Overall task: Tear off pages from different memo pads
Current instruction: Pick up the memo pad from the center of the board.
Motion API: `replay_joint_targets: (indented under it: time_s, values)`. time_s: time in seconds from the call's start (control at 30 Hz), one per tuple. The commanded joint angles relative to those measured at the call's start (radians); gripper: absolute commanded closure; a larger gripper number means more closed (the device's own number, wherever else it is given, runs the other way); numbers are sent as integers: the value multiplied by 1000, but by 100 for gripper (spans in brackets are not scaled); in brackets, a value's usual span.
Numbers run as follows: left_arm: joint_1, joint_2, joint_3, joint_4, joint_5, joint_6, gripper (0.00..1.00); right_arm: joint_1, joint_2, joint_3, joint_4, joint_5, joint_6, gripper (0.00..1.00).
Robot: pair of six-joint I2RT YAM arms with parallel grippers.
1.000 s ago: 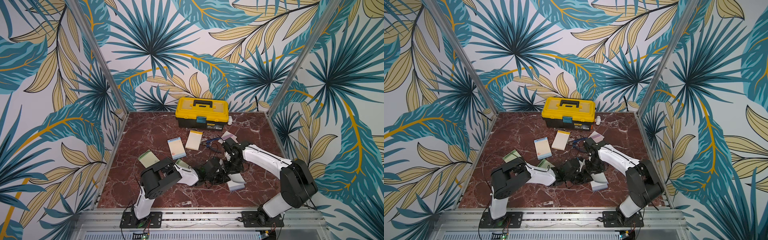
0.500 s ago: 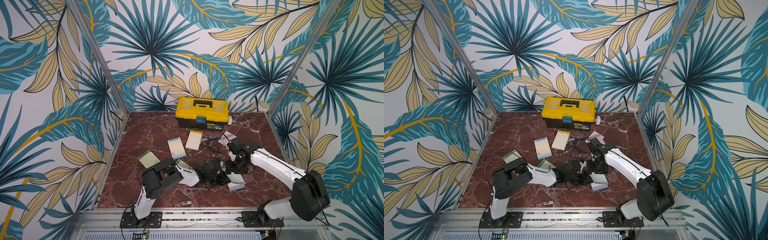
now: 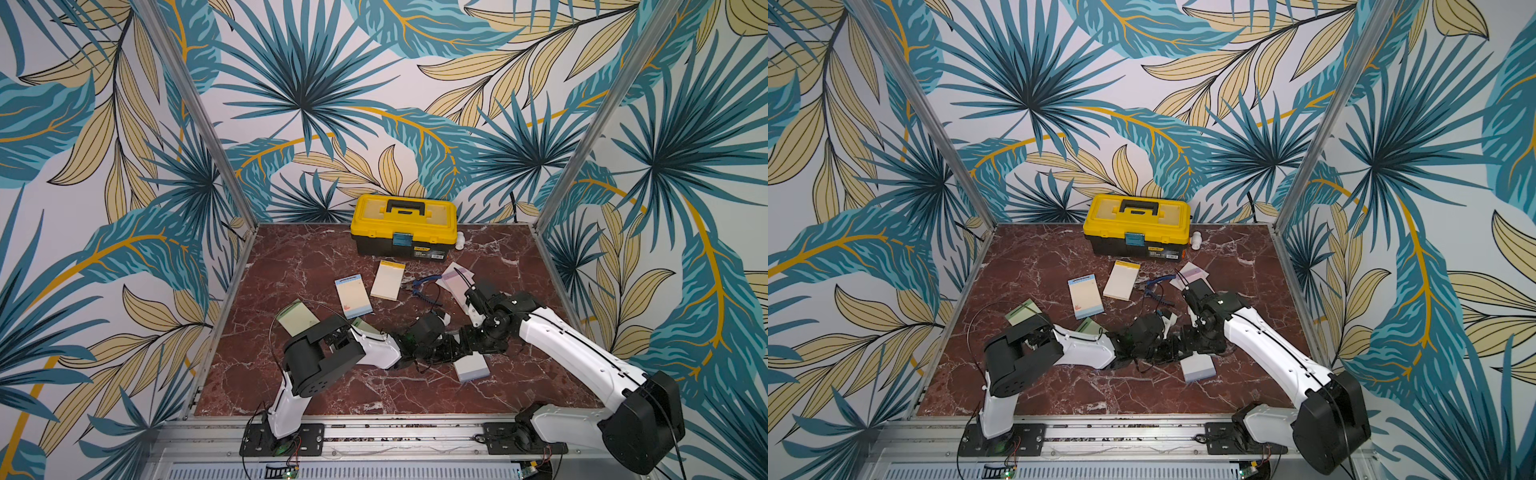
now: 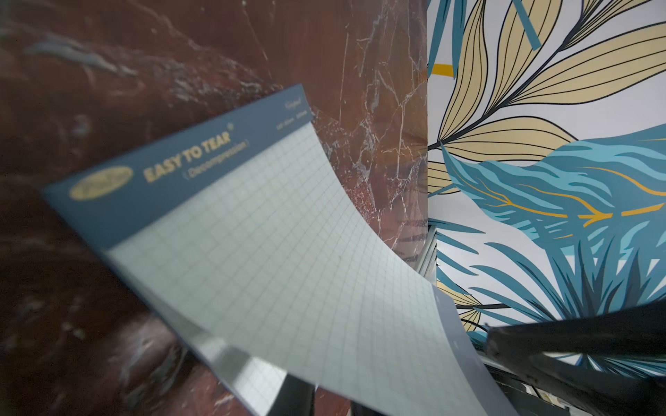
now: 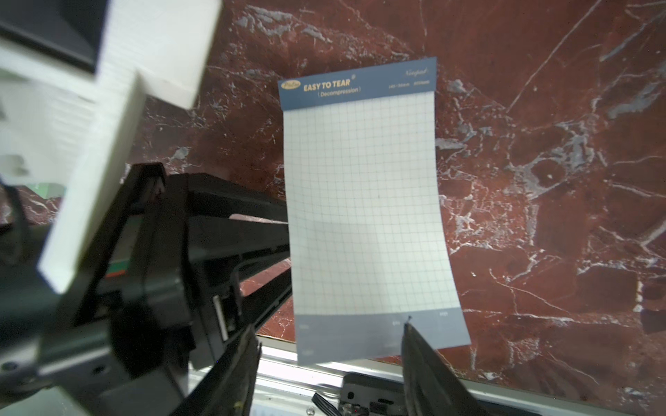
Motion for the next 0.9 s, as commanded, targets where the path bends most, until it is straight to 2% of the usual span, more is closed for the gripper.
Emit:
replay_joint_targets:
  time_s: [0.0, 0.37, 0.6, 0.87]
  values:
    - [1, 13, 18, 7, -6, 22, 81, 5, 21, -14, -22, 7, -42, 35]
    - [2, 16, -3, 29, 1, 14, 81, 6, 36, 68, 36, -33, -100, 37]
    - [1, 23, -2, 42, 12, 14, 81, 8, 26, 183, -70, 34, -288, 41]
    - [0, 37, -6, 65, 15, -1, 81, 19, 5, 150, -73, 21, -460, 46]
